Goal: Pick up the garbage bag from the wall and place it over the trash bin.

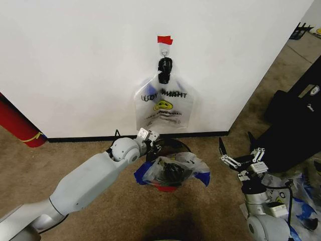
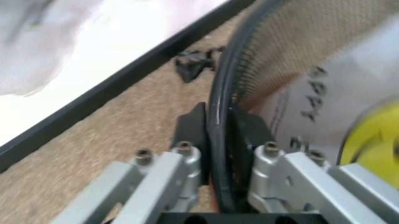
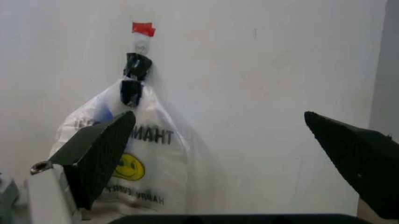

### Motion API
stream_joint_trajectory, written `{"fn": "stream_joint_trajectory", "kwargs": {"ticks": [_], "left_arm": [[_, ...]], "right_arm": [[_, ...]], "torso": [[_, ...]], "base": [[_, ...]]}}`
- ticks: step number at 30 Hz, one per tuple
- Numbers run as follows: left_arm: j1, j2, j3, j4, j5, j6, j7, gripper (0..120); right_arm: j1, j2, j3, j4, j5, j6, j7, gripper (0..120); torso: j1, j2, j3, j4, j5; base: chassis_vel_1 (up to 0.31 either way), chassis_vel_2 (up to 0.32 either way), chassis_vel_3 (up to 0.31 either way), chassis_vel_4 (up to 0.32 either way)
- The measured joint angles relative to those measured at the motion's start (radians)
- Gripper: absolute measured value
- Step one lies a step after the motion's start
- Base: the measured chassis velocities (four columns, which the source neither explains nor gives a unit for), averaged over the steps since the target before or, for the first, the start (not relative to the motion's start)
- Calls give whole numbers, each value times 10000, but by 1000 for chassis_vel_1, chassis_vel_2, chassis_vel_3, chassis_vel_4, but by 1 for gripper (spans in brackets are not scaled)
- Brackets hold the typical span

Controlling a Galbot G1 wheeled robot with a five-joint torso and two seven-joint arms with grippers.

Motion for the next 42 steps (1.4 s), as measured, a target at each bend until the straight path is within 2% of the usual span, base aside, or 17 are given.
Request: {"fn": "stream_joint_trajectory", "kwargs": {"ticks": [3,4,7,10,11,13,18,19,23,29,33,42], "left_arm": [[228,114,-222,-282,-553,-8,-1087,4],[228,114,-222,-282,-553,-8,-1087,4],[755,330,-829,-735,-1389,-21,-2113,4],[1870,636,-1956,-1811,-3147,-20,-3620,3],[1870,636,-1956,-1811,-3147,-20,-3620,3],[2778,742,-2624,-2575,-4217,-78,-4620,3],[4921,444,-3927,-4061,-5550,-1077,-6820,3],[4921,444,-3927,-4061,-5550,-1077,-6820,3],[6123,-352,-4639,-4629,-5475,-2046,-7407,3],[6597,-1300,-5176,-4858,-5174,-2816,-7713,3],[7092,-1925,-5030,-4844,-4275,-3153,-7236,3],[7432,-2299,-4599,-4257,-2741,-3531,-6378,3]], "right_arm": [[8,-19,0,-23,-1,26,-2,100],[8,-19,0,-23,-1,26,-2,100],[21,-20,-44,-85,-3,63,-7,100],[103,-17,-120,-129,-7,96,-27,100],[103,-17,-120,-129,-7,96,-27,100],[159,-29,-172,-174,-7,98,-40,100],[289,-34,-342,-223,-7,96,-67,100],[289,-34,-342,-223,-7,96,-67,100],[317,64,-471,-223,-92,99,-133,100],[178,140,-466,-131,-174,186,-164,100],[156,84,-432,-89,-155,207,-165,100],[219,-90,-404,-107,-53,207,-162,100]], "torso": [[0,0,0,-2,-1],[0,0,0,-2,-1],[0,0,0,-2,-2],[0,1,-1,1,0],[0,1,-1,1,0],[-1,1,-1,2,3],[-1,1,-1,3,0],[-1,1,-1,3,0],[0,1,-1,0,-1],[0,1,-1,-2,4],[-1,1,-2,-3,3],[0,2,0,0,2]], "base": [[0,0,0,0],[0,0,0,0],[0,0,0,0],[0,0,0,0],[0,0,0,0],[0,0,0,0],[0,0,0,0],[0,0,0,0],[0,0,0,0],[0,0,0,0],[0,0,0,0],[0,0,0,0]]}}
